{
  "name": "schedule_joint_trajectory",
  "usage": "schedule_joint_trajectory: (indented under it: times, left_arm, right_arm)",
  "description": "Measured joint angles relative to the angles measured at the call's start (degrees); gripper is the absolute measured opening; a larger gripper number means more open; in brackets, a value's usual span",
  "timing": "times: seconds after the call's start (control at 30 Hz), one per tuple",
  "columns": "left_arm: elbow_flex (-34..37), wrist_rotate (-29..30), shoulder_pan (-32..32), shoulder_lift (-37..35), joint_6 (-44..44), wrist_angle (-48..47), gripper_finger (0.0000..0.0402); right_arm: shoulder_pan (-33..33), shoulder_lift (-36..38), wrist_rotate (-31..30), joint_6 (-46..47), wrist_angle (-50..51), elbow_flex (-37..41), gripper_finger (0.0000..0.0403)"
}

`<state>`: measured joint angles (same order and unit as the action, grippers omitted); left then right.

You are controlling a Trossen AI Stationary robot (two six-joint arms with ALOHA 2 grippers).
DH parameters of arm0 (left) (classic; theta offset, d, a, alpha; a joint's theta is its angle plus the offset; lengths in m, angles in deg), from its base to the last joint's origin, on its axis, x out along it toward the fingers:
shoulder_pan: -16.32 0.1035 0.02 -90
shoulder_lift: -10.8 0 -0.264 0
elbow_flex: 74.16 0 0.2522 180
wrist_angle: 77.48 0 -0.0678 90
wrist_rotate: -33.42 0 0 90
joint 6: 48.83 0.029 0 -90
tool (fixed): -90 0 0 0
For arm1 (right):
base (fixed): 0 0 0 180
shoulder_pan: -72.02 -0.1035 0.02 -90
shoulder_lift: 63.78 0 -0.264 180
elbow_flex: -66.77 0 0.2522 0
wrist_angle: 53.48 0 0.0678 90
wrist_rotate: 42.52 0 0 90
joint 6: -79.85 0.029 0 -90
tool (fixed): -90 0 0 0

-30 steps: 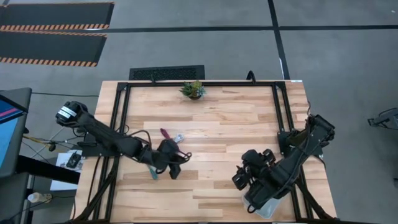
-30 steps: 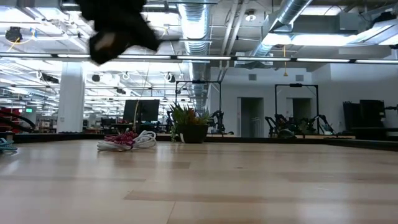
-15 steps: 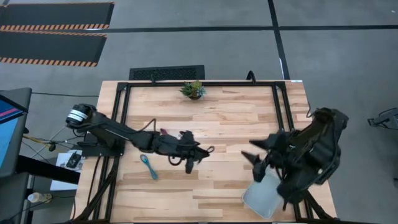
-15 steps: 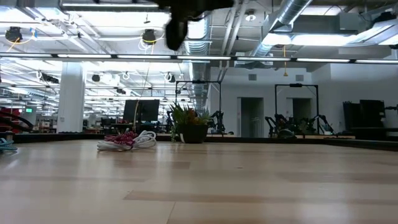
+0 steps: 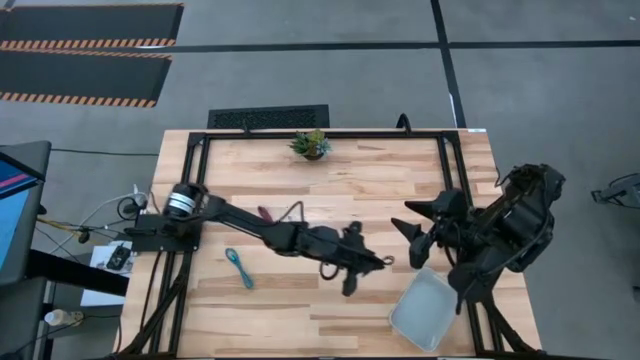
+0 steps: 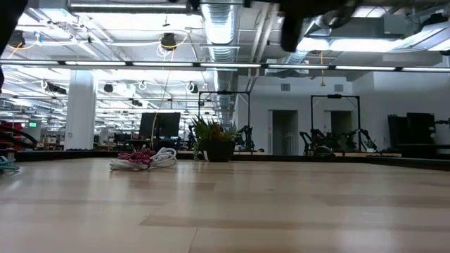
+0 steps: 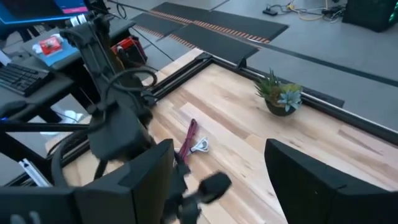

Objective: Pick and place USB-C Cables
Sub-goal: Put the black charger cable into the white bin

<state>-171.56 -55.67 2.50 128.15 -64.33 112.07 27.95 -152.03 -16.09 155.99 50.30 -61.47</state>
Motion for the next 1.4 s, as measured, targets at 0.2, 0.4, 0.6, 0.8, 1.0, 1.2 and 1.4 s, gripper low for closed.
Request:
schedule_joint_trajectory:
  times: [0.2,0.4,0.6,0.8,1.0,1.2,1.4]
  left_arm:
    - [-10.9,-3.8,-0.6,8.8,2.2,0.4,0.0006]
    - [-20.5,-5.8,-1.7,16.5,2.4,0.3,0.0006]
    - [-30.0,-9.2,-2.9,23.9,3.0,0.4,0.0006]
    - [-35.4,-9.5,-3.8,28.0,4.5,0.1,0.0006]
    - [-35.5,-3.6,-4.3,28.2,9.3,2.3,0.0006]
    - [-35.5,-2.5,-4.4,28.2,11.7,6.5,0.0006]
    - [-35.5,-3.0,-3.9,28.2,11.7,7.4,0.0006]
  right_arm:
    - [0.0,-0.1,0.0,-1.0,0.0,0.0,0.0279]
    - [0.0,-0.1,0.0,-0.8,-0.1,0.0,0.0279]
    - [0.2,-0.1,0.0,-0.8,-0.1,0.0,0.0279]
    - [0.4,-0.1,0.0,-0.7,-0.1,0.0,0.0279]
    - [0.4,-0.1,0.0,-0.7,-0.1,0.0,0.0279]
    - [0.4,-0.1,-0.1,-0.9,-0.2,0.0,0.0279]
    - [0.7,-0.1,-1.3,-1.2,-0.2,0.0,0.0279]
